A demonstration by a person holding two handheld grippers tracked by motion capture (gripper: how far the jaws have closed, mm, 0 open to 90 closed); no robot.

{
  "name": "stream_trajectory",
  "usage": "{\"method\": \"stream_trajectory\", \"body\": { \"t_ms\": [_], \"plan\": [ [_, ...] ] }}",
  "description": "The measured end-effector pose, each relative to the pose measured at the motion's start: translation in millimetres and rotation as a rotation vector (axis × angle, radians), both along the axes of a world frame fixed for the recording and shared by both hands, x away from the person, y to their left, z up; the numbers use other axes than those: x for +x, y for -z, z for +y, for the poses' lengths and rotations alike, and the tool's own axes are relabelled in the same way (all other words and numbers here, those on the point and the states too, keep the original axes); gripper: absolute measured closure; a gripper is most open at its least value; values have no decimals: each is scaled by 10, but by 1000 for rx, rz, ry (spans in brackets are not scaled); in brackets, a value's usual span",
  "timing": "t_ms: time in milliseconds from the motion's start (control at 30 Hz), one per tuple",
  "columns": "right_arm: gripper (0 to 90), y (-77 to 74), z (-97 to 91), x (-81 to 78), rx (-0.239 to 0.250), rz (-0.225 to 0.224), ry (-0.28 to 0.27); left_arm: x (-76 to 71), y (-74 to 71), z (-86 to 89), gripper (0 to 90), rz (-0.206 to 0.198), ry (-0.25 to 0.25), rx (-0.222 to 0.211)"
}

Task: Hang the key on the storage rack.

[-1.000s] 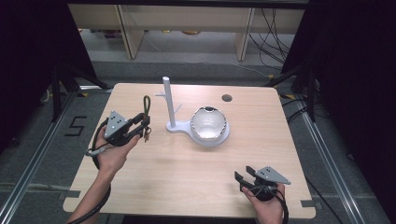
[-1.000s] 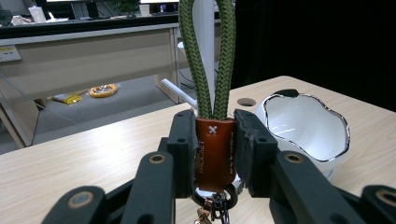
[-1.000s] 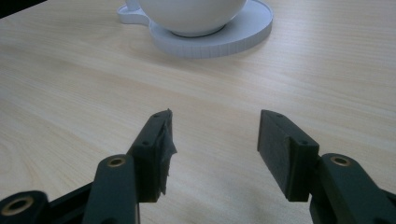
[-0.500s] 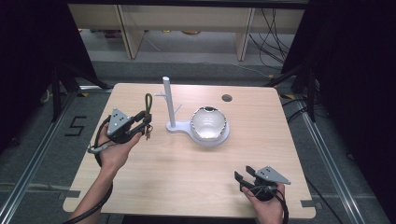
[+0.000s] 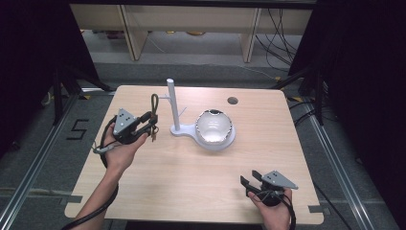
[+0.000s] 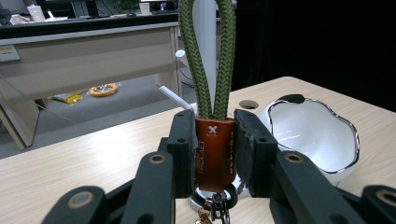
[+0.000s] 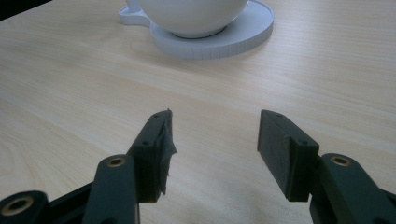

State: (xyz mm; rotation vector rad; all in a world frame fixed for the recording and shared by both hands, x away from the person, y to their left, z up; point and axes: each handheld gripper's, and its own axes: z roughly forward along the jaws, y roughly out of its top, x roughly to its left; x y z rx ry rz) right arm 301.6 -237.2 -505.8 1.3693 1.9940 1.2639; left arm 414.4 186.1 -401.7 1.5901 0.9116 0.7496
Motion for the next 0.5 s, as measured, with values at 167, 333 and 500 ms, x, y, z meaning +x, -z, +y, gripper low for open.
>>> {"method": "stream_trajectory", "body": {
  "t_ms": [167, 333, 500],
  "plan": [
    [462, 2, -18, 18, -11, -17, -16, 33, -1, -20, 689, 4, 0, 2],
    [462, 7, -13, 23, -4, -21, -17, 66, 1, -37, 689, 9, -2, 0],
    [461, 15, -13, 26, -13, -28, -13, 101, 8, -62, 689, 16, -2, 2]
  ]
}}
